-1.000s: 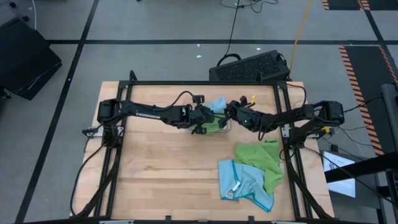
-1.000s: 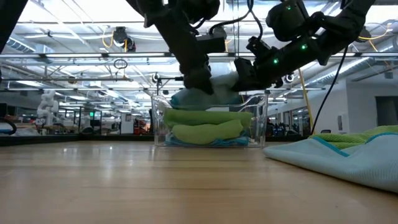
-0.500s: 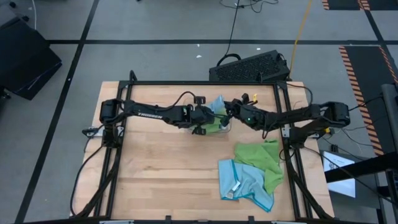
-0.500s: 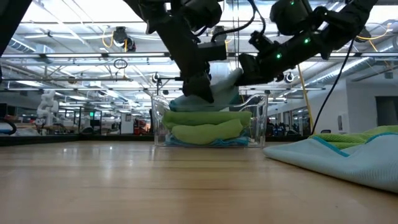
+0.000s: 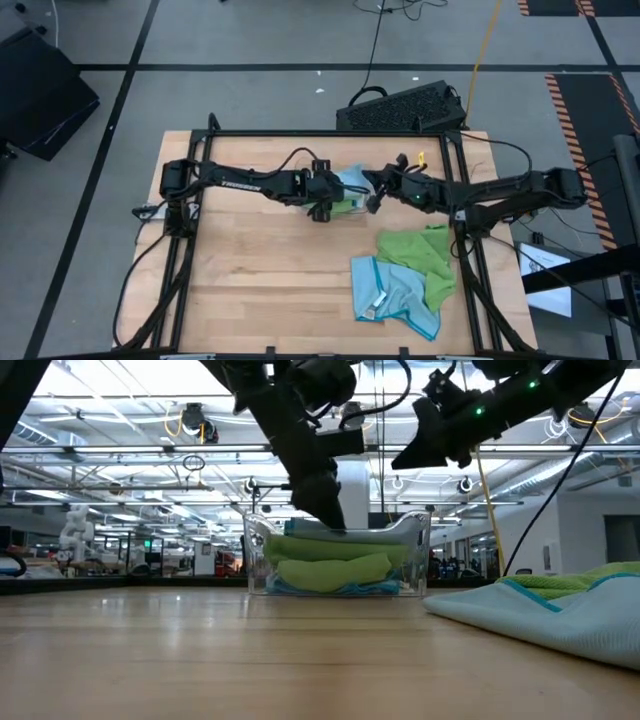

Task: Fold microfiber towels
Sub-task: Stack the folded left blue microfiber cloth on top of the green microfiber cloth in the transparent bin

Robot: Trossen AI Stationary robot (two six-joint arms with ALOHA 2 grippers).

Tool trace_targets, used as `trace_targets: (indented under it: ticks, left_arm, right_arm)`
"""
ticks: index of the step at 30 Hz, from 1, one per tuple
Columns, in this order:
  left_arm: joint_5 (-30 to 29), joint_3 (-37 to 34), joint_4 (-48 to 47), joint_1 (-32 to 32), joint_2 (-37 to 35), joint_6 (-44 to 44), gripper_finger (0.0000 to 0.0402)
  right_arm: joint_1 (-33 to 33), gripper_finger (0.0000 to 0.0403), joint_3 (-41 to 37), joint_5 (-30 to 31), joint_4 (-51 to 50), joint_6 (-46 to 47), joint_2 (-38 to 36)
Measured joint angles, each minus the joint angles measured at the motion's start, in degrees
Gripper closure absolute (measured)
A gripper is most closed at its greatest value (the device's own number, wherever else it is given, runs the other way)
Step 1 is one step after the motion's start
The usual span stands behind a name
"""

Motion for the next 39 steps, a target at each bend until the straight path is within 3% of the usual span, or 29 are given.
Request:
trace_targets:
  ticks: [6,12,16,19,25,32,35,39]
  left_arm:
    - [-1.1,2.0,-6.8,-0.8,-3.4,-2.7,0.0160]
    - [1.0,1.9,-10.0,-0.7,-7.3,-7.8,0.0209]
    - [3.2,1.6,-15.8,-1.0,-6.6,-7.7,0.0228]
    - [3.2,1.6,-17.3,-1.0,-5.6,-7.2,0.0220]
    - [-1.5,-0.8,-17.5,-1.3,-5.6,-5.9,0.0186]
    - [0.2,-4.1,-12.3,-1.0,-5.6,-2.9,0.0180]
    - [-1.5,-4.0,-11.5,-1.1,-5.6,-3.0,0.0208]
    - [-2.6,-4.0,-11.5,-0.7,-5.6,-2.9,0.0287]
  right_arm:
    - [2.0,0.0403,0.0,0.0,0.6,2.0,0.5]
    - [1.9,0.0403,0.0,-0.3,0.5,4.7,2.6]
    - [2.1,0.0403,0.0,-4.7,0.0,6.1,4.2]
    - [3.1,0.0403,0.0,-7.6,0.3,6.1,4.7]
    - [5.8,0.0403,0.0,-7.5,1.5,6.0,4.3]
    - [7.1,0.0403,0.0,-7.5,1.3,5.7,4.3]
    - [7.1,0.0403,0.0,-7.4,1.3,5.7,4.3]
    - [7.1,0.0403,0.0,-7.4,1.3,5.7,4.3]
